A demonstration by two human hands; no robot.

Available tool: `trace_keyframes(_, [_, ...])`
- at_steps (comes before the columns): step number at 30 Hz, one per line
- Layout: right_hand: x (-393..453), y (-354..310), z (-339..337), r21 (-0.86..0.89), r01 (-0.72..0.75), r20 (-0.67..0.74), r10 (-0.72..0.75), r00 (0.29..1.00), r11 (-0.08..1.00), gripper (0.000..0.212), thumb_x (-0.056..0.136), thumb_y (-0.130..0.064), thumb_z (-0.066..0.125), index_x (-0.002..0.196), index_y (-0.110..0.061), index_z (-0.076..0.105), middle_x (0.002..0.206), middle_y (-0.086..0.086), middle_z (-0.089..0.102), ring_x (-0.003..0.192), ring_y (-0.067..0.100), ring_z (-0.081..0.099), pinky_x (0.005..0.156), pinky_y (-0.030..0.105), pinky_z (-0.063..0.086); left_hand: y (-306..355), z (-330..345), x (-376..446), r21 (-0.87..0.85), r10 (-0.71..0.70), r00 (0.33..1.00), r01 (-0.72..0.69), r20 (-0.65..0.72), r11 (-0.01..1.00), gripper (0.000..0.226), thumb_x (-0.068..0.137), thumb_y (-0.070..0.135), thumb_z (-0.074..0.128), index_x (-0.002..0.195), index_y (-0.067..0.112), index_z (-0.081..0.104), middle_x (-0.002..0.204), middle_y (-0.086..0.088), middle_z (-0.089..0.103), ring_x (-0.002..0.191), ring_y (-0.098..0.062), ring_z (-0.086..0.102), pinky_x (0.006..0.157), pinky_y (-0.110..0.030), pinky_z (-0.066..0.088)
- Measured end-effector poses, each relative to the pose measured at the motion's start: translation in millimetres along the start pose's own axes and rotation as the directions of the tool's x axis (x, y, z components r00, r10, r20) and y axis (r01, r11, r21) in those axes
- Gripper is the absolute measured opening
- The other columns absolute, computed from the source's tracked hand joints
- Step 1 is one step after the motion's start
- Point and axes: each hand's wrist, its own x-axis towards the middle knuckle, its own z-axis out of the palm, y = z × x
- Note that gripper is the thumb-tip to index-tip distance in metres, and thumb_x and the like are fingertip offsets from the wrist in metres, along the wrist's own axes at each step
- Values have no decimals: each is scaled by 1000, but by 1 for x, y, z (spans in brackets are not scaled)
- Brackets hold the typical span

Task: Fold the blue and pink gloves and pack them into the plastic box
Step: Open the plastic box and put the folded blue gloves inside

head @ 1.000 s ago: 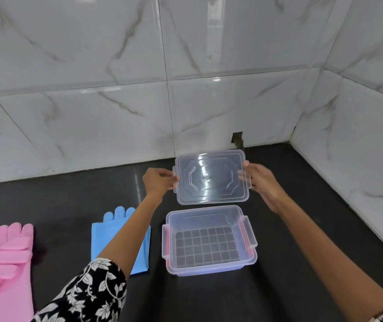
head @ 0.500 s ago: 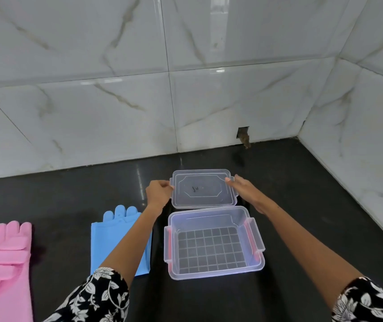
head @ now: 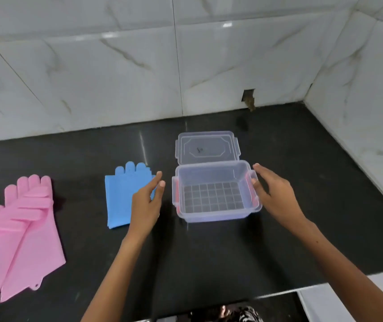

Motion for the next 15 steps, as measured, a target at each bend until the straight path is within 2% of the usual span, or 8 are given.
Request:
trace_keyframes(2, [-19,6,10,-35,-22,47,23,999,999,39,96,-22,49,134,-13,49,139,5,53,125,21,52,108,44,40,-7,5,-19,-47,-16,998,19,63,999,44,95,37,47,138,24,46,140,7,49,122,-1,48,103,-18,35])
trace_keyframes(4, [-30,11,20,-33,-57,42,58,997,998,49,97,-18,47,145,-17,34,149,2,39,134,22,43,110,49,36,-10,12,-31,-86,-7,993,17,120,996,46,94,38,48,139,29,43,142,10,47,125,0,43,102,-19,34])
trace_keyframes(7, [-34,14,27,-30,-58,-13,58,998,998,51,98,-16,47,146,-18,31,151,1,35,131,24,45,110,48,35,-9,18,-38,-133,11,990,8,138,991,46,93,36,50,138,31,43,139,14,49,124,0,46,95,-8,37])
trace_keyframes(9, [-35,17,27,-68,-51,-24,49,998,996,49,98,-15,45,145,-16,33,150,2,36,131,25,46,113,42,29,-9,21,-40,-142,12,993,4,114,990,46,93,35,51,138,30,44,132,17,53,119,-3,52,88,-1,39])
trace_keyframes(12, [-36,24,21,-126,-47,-28,44,999,991,46,99,-16,43,144,-14,35,150,3,37,133,24,43,113,38,24,-6,27,-44,-126,26,993,-12,113,992,46,93,34,52,138,30,43,132,17,53,118,-8,55,88,-6,42])
trace_keyframes(15, [-39,32,11,-163,-42,-41,36,999,986,46,99,-18,42,144,-13,35,149,3,37,135,22,40,114,39,23,0,37,-49,-131,46,991,-29,129,991,48,92,34,53,138,31,42,135,23,44,120,3,45,97,-12,37])
